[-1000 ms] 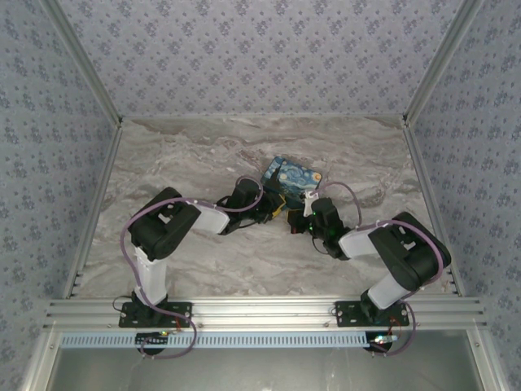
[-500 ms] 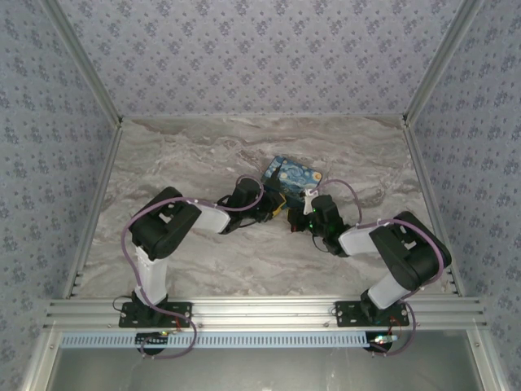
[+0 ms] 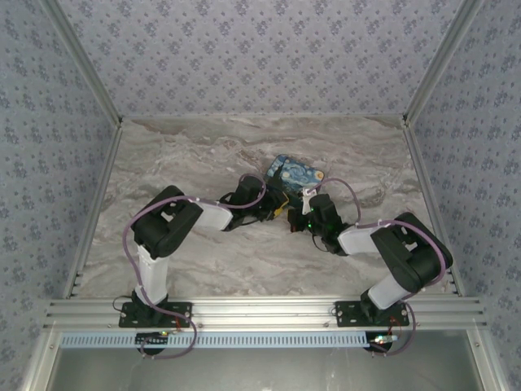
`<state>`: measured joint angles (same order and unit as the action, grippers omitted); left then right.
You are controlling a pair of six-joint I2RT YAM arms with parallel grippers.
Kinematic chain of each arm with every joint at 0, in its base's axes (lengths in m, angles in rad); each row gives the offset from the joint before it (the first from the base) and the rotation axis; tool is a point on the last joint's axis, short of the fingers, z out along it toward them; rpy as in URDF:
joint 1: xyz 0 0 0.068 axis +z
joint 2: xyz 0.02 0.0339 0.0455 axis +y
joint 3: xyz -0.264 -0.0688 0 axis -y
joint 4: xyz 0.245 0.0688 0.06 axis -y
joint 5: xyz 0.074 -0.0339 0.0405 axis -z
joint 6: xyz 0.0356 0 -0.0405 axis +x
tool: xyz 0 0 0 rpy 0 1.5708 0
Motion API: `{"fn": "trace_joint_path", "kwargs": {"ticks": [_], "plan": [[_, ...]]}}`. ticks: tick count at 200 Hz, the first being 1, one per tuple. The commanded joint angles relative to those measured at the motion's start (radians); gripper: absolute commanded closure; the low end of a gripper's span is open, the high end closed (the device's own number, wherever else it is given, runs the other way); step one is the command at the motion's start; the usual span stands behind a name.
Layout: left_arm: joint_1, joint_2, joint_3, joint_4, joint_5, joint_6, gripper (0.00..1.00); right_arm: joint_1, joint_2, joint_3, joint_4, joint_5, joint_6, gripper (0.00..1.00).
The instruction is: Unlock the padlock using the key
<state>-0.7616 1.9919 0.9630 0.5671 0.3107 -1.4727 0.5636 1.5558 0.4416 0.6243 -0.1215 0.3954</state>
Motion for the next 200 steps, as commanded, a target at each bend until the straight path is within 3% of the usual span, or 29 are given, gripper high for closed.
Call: {"fn": "trace_joint_path", "kwargs": {"ticks": [1,80,200], "plan": [[-0.025,0.033,0.020,-0.076,0.060,0.025,0.65,0.015,-0.033,0.039,0.025,0.014,-0.033,1.00],[-0.025,0.038,0.022,-0.082,0.067,0.023,0.76,-0.016,-0.042,-0.005,0.104,0.007,0.014,1.00],[-0.037,0.033,0.020,-0.070,0.070,0.015,0.76,-0.031,0.064,0.024,0.250,-0.004,0.117,1.00]]}}
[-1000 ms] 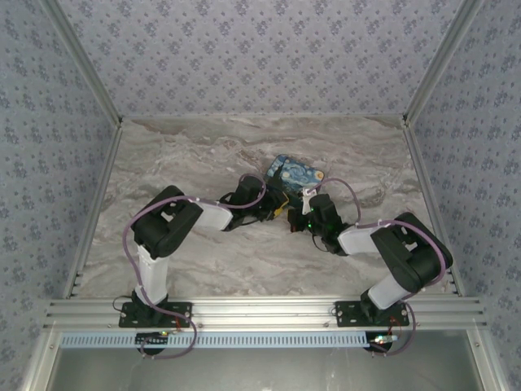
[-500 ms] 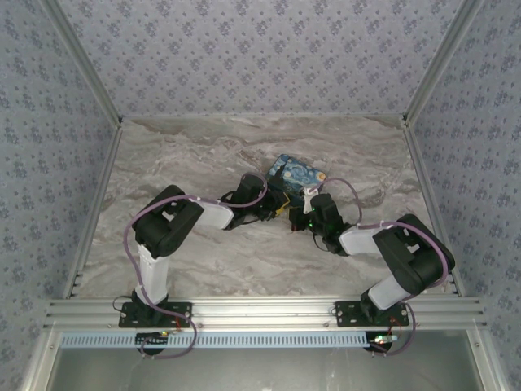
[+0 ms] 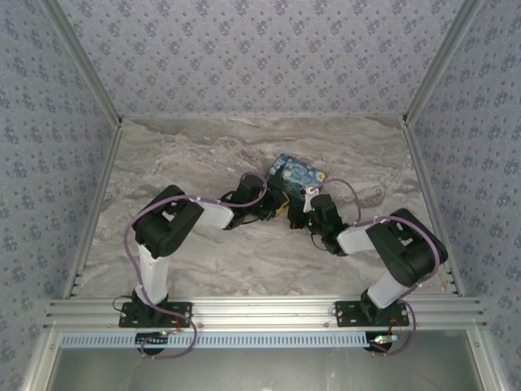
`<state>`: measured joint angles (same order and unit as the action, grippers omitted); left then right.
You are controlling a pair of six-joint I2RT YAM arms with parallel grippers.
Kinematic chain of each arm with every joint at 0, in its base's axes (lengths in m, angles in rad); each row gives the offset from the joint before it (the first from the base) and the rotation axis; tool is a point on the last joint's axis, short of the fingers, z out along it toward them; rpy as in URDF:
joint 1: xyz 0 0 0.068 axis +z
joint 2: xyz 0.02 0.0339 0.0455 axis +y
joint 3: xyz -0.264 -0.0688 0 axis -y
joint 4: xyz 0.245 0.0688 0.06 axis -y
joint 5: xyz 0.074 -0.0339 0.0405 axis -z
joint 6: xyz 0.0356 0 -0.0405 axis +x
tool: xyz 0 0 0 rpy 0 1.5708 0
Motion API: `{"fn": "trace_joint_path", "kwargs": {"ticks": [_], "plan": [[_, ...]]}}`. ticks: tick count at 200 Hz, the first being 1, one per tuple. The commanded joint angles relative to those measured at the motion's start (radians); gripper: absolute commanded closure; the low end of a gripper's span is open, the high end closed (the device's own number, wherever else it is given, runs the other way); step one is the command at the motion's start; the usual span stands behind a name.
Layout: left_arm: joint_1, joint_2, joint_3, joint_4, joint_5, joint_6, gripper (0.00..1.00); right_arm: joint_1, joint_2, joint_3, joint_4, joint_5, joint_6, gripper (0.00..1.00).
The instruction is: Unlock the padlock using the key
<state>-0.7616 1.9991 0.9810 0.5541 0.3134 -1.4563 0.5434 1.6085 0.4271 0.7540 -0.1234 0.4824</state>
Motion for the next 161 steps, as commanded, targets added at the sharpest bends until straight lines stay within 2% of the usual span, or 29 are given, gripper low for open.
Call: {"fn": "trace_joint_path", "kwargs": {"ticks": [1,86,126,161], "plan": [[-0.038,0.026,0.002,-0.057,0.067,-0.001,0.76,-0.010,0.012,0.040,0.120,-0.001,0.030,1.00],[-0.034,0.001,0.000,-0.056,0.060,0.019,0.74,-0.013,0.040,0.056,0.146,0.009,0.048,1.00],[-0.001,-0.102,-0.031,-0.114,0.023,0.101,0.49,-0.015,0.060,0.011,0.170,0.010,0.083,1.00],[0.032,-0.220,-0.061,-0.193,-0.018,0.172,0.35,-0.017,0.056,-0.002,0.178,0.011,0.102,1.00]]}}
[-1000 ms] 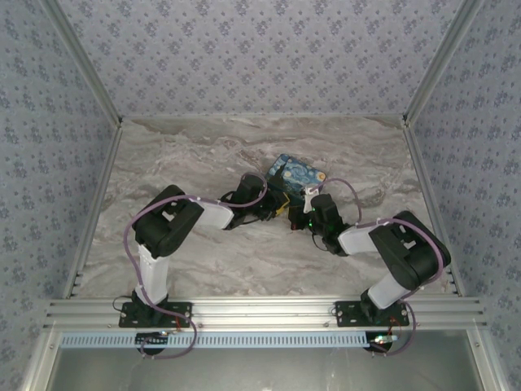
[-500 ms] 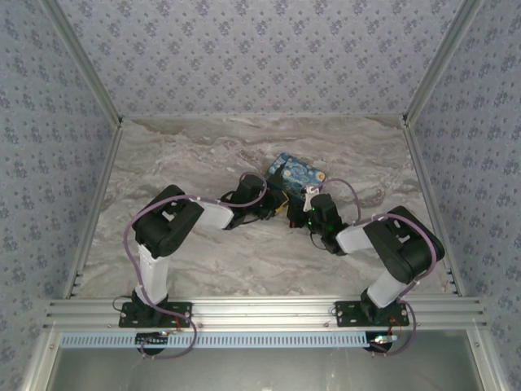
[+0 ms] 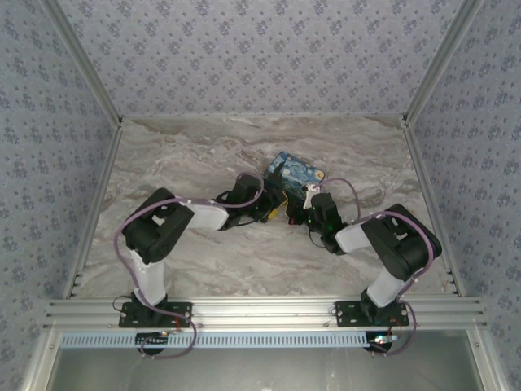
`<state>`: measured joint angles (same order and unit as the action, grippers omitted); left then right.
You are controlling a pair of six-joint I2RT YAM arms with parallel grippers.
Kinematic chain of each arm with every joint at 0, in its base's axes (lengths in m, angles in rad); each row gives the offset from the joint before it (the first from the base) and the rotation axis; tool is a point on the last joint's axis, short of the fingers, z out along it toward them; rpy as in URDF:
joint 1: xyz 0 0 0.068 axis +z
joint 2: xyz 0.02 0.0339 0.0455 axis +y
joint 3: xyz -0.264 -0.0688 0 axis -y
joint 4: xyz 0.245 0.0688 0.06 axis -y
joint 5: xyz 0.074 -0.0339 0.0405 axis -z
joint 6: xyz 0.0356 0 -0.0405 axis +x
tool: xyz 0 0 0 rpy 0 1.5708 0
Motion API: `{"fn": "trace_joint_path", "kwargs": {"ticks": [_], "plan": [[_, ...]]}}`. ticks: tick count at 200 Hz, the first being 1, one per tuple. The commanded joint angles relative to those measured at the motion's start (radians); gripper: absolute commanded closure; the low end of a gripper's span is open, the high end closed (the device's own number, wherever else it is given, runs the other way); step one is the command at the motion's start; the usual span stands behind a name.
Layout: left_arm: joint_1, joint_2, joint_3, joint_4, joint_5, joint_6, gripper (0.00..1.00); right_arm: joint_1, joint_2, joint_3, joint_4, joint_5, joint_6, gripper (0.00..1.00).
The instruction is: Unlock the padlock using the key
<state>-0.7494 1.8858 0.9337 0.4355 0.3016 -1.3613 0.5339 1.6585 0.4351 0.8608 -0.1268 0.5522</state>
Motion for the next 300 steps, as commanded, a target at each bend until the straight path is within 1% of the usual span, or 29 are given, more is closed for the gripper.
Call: {"fn": "trace_joint_path", "kwargs": {"ticks": [1,20,42,72,86,97,111,120,147,180,300], "plan": [[0.021,-0.110,-0.016,-0.074,-0.006,0.076,0.34,-0.007,0.006,-0.011,0.073,0.014,0.032,1.00],[0.044,-0.147,-0.049,-0.059,-0.016,0.075,0.31,-0.009,-0.003,-0.011,0.068,0.005,0.052,1.00],[0.073,-0.149,-0.081,0.006,0.006,0.045,0.32,-0.006,-0.012,-0.006,0.044,-0.005,0.069,1.00],[0.091,-0.094,-0.131,0.186,0.047,-0.064,0.42,0.001,-0.014,-0.015,0.043,-0.005,0.111,1.00],[0.090,-0.056,-0.137,0.248,0.062,-0.098,0.44,0.001,-0.016,-0.017,0.040,-0.007,0.125,1.00],[0.088,-0.023,-0.147,0.315,0.065,-0.133,0.46,0.002,-0.022,-0.016,0.034,-0.008,0.141,1.00],[0.085,0.015,-0.160,0.412,0.061,-0.171,0.51,0.008,-0.032,-0.019,0.032,-0.007,0.158,1.00],[0.081,0.031,-0.162,0.446,0.055,-0.185,0.53,0.012,-0.038,-0.018,0.026,-0.004,0.165,1.00],[0.067,0.063,-0.161,0.486,0.031,-0.202,0.54,0.024,-0.062,-0.011,-0.010,0.010,0.186,1.00],[0.048,0.116,-0.130,0.531,0.037,-0.231,0.54,0.035,-0.080,-0.005,-0.049,0.027,0.197,1.00],[0.021,0.169,-0.095,0.560,0.017,-0.267,0.63,0.054,-0.059,0.011,-0.040,0.019,0.248,1.00]]}}
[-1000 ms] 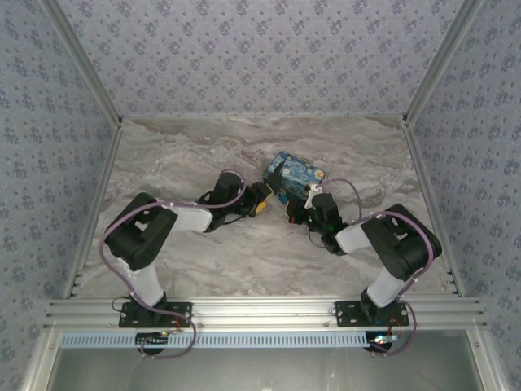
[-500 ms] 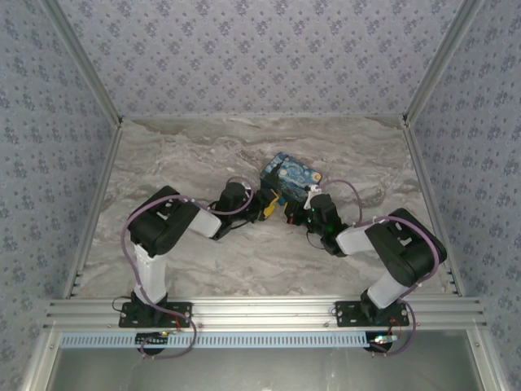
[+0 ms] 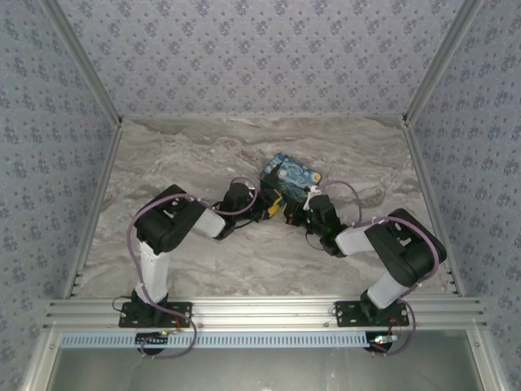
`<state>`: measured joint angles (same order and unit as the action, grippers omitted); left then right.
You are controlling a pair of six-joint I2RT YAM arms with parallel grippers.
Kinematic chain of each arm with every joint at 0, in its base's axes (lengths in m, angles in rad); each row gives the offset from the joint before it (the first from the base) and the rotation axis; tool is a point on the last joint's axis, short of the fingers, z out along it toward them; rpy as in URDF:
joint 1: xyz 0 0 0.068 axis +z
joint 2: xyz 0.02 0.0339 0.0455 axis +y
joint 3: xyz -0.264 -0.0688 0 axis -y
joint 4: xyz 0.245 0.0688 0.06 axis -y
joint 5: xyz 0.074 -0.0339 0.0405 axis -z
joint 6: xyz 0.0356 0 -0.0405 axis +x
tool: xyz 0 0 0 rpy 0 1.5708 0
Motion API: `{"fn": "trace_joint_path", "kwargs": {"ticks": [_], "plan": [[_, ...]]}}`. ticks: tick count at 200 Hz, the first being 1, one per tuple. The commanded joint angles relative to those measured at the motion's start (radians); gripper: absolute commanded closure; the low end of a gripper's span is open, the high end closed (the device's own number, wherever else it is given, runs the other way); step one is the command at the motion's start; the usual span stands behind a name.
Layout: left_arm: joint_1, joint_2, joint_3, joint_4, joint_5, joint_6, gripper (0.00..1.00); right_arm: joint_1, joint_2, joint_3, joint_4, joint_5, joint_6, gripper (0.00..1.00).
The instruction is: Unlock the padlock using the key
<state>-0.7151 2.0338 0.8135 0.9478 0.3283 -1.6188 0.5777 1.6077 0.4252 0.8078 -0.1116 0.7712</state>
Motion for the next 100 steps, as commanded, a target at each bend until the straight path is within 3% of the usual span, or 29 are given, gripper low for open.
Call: {"fn": "trace_joint_path", "kwargs": {"ticks": [1,86,100], "plan": [[-0.013,0.021,0.026,0.048,-0.010,-0.011,0.63,0.010,-0.008,0.021,0.013,0.004,0.030,1.00],[-0.018,0.007,0.016,0.038,-0.027,0.002,0.80,0.008,-0.032,0.017,-0.001,0.001,0.095,1.00],[-0.018,0.001,0.018,0.026,-0.026,0.009,0.85,0.003,-0.046,0.018,-0.032,0.003,0.080,0.93]]}}
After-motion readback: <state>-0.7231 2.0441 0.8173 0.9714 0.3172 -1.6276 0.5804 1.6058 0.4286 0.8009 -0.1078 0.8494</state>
